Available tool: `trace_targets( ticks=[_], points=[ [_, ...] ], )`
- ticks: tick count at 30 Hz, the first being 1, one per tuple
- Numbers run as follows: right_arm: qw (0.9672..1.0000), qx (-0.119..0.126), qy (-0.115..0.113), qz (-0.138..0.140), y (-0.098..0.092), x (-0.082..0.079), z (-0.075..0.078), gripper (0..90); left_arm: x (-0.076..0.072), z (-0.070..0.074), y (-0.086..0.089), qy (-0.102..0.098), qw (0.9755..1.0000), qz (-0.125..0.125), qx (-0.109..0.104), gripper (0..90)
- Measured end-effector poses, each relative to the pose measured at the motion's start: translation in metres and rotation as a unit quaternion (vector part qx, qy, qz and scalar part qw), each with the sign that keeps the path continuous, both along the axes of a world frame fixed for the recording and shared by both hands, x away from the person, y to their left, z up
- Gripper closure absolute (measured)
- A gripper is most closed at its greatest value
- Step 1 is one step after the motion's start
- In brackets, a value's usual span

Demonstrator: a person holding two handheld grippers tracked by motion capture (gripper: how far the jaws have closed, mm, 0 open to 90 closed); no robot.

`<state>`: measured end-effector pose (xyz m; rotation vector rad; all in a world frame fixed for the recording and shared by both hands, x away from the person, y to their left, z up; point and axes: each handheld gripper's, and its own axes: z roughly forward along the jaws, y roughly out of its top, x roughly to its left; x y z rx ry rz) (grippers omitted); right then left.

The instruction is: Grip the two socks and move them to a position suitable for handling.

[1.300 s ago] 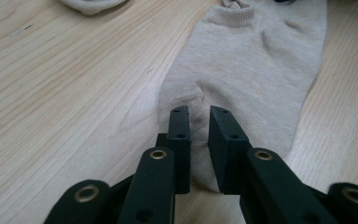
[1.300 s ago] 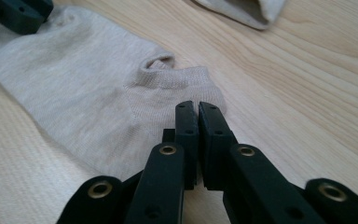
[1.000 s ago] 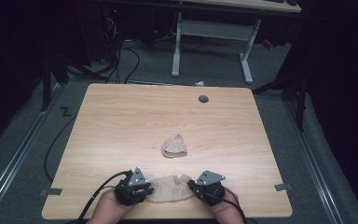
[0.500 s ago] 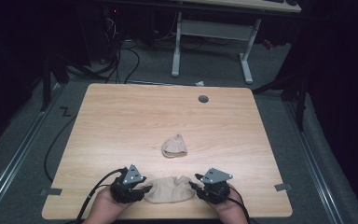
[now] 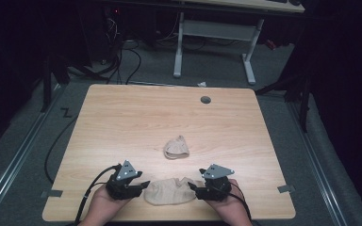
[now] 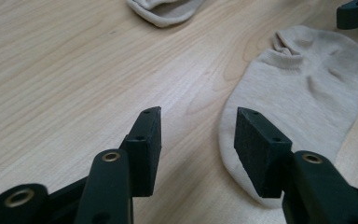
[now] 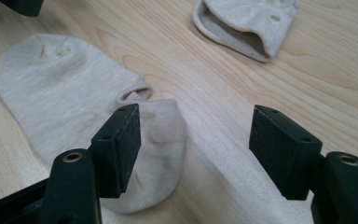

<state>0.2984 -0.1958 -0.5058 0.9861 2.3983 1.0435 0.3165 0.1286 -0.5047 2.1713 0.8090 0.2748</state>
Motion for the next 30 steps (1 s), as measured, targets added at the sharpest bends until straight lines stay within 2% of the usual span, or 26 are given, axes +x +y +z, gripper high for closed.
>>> trace_targets(
  ticks=[3,5,9,12,14,18,21,26,30],
  points=[
    [0.9998,-0.009,-0.007,-0.015,-0.001,0.009,0.003,33.8,0.002,0.000,0.003,0.008,0.9999,0.012,-0.004,48.7],
    [0.9998,-0.008,-0.010,-0.015,-0.001,0.011,0.004,34.0,0.004,0.001,0.004,0.010,0.9998,0.016,-0.007,48.2],
    [0.9995,-0.011,-0.016,-0.025,0.000,0.022,0.007,30.2,0.007,0.001,0.006,0.014,0.9997,0.022,-0.005,44.4],
    [0.9995,-0.010,-0.017,-0.027,0.005,0.031,0.009,30.2,0.011,-0.002,0.007,0.022,0.9995,0.020,0.009,41.9],
    [0.9993,-0.010,-0.019,-0.032,0.009,0.036,0.011,30.6,0.012,-0.003,0.008,0.022,0.9995,0.022,0.008,41.9],
    [0.9993,-0.004,-0.016,-0.035,0.016,0.047,0.018,32.6,0.011,0.000,0.010,0.007,0.9998,0.018,-0.001,44.3],
    [0.9995,-0.001,-0.007,-0.032,0.021,0.055,0.023,35.9,0.010,0.001,0.011,0.005,0.9999,0.014,-0.007,45.1],
    [0.9994,-0.001,0.004,-0.035,0.028,0.067,0.026,39.6,0.008,0.000,0.011,-0.008,0.9999,0.010,-0.001,44.0],
    [0.9993,0.006,0.014,-0.034,0.032,0.083,0.025,40.0,0.009,-0.002,0.014,-0.012,0.9998,0.019,0.004,42.2]
  ],
)
